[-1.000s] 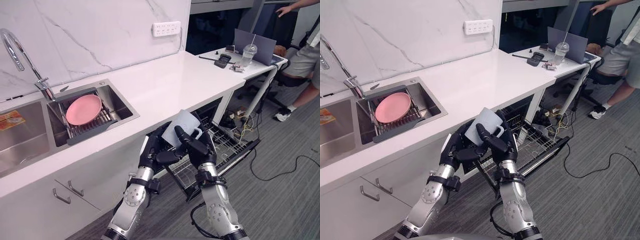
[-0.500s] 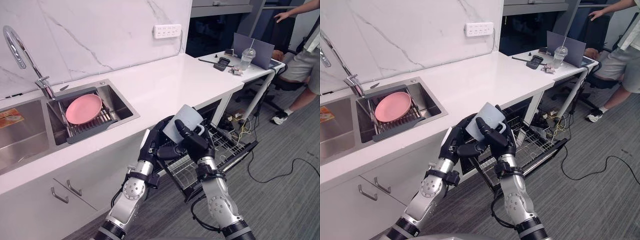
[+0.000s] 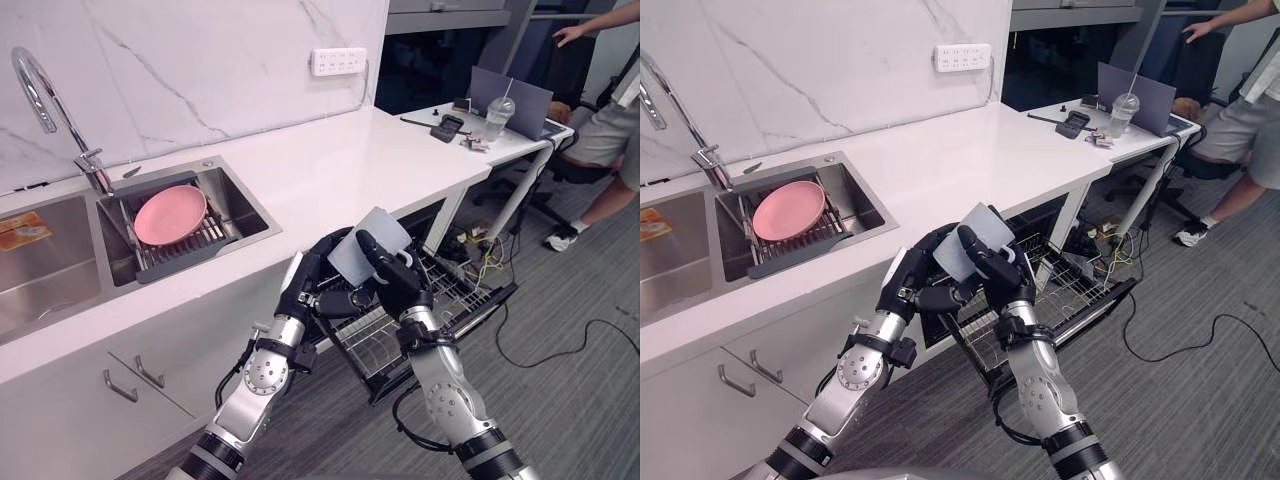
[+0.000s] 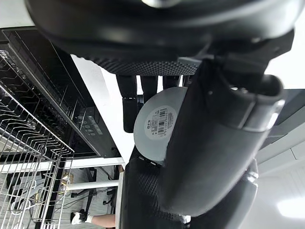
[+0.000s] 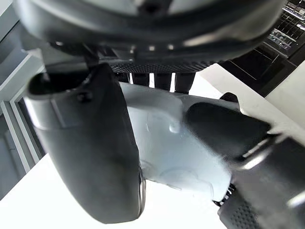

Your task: Walk over to the sink, pick up the cup, carry it to the dishwasher, place the cup inside the dishwasher, then close the dishwasher door

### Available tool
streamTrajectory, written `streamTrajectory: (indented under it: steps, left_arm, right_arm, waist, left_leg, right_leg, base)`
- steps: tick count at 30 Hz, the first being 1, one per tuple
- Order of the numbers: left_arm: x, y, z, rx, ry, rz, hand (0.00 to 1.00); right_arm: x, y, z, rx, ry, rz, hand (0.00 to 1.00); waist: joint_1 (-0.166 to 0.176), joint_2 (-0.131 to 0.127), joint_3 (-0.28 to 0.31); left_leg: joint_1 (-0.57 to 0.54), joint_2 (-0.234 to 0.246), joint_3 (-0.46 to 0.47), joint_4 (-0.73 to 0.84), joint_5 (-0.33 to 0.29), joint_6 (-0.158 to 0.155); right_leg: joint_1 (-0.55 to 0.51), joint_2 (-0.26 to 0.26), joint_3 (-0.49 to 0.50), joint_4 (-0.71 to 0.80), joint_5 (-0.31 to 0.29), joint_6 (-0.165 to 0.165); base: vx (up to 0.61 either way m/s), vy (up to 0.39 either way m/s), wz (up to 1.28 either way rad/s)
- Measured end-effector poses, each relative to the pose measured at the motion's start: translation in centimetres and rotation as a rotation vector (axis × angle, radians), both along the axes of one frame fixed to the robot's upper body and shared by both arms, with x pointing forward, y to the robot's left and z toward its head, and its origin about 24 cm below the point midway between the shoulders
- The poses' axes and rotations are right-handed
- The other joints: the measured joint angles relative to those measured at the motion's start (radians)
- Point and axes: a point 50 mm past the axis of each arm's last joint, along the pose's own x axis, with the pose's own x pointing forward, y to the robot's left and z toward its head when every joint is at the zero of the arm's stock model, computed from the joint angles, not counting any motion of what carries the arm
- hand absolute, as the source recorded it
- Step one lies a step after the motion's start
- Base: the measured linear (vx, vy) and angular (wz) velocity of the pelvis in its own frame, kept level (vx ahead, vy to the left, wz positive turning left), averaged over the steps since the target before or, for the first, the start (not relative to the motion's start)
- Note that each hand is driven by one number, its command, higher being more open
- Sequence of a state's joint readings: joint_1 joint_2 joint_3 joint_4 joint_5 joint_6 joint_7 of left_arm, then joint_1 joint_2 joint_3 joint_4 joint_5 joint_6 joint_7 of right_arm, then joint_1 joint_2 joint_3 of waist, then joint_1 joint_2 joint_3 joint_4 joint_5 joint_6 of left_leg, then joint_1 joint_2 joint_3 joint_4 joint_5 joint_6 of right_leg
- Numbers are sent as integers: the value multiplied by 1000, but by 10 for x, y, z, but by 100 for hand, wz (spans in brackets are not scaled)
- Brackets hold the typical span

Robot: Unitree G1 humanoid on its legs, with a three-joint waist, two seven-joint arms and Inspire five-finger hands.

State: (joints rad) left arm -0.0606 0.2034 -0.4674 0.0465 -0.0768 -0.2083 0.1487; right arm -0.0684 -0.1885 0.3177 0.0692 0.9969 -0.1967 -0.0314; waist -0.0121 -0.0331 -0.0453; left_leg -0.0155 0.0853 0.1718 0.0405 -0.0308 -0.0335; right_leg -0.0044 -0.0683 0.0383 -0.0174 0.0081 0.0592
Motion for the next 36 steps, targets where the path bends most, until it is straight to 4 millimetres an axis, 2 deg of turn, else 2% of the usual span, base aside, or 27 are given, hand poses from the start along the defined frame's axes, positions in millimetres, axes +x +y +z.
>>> streamTrajectory:
  steps: [6,10,15,20,25,28,33,36]
  left_arm:
    - [-3,-8,6,-69,-9,14,90]
    - [-6,-8,8,-129,-2,52,90]
    - [-5,7,4,-164,19,155,90]
    - [-4,23,1,-202,39,232,90]
    - [-12,25,-9,-233,93,229,90]
    - [-21,27,-19,-257,143,225,90]
    - [-44,40,-42,-268,250,273,90]
    - [-61,51,-63,-247,339,319,90]
  right_arm:
    - [3,-1,8,39,-37,-56,30]
    - [4,-6,31,14,-151,-136,30]
    - [3,-21,45,-50,-220,-270,30]
    - [-5,-37,52,-195,-254,-395,30]
    - [-14,-44,46,-326,-242,-437,30]
    - [-23,-47,35,-406,-203,-445,30]
    - [-47,-58,8,-532,-82,-458,30]
    - [-65,-69,-10,-632,19,-475,30]
  waist:
    - [1,0,3]
    - [1,1,24]
    - [1,3,27]
    - [0,7,30]
    - [-1,8,30]
    - [-1,11,32]
    - [0,22,40]
    - [3,27,42]
  left_leg:
    - [4,-1,4,-3,0,0]
    - [12,-1,9,-9,-1,0]
    - [20,-1,16,-18,-1,-1]
    - [27,-2,21,-28,0,-1]
    - [33,-3,24,-35,0,-1]
    - [34,-3,24,-38,0,-1]
    - [34,-3,22,-40,0,-1]
    - [39,-3,19,-42,0,-1]
  right_leg:
    - [0,0,4,2,0,0]
    - [0,0,8,4,0,1]
    - [2,1,14,4,-1,2]
    - [2,1,15,3,-3,3]
    - [4,0,15,3,-5,5]
    - [4,0,15,2,-6,6]
    - [5,-1,12,2,-9,7]
    - [11,-2,8,3,-12,8]
  base:
    - [0,0,-1]
    - [0,0,-3]
    - [0,0,-3]
    - [2,2,-2]
    - [0,0,0]
    - [0,0,0]
    - [0,0,0]
    - [-4,-1,2]
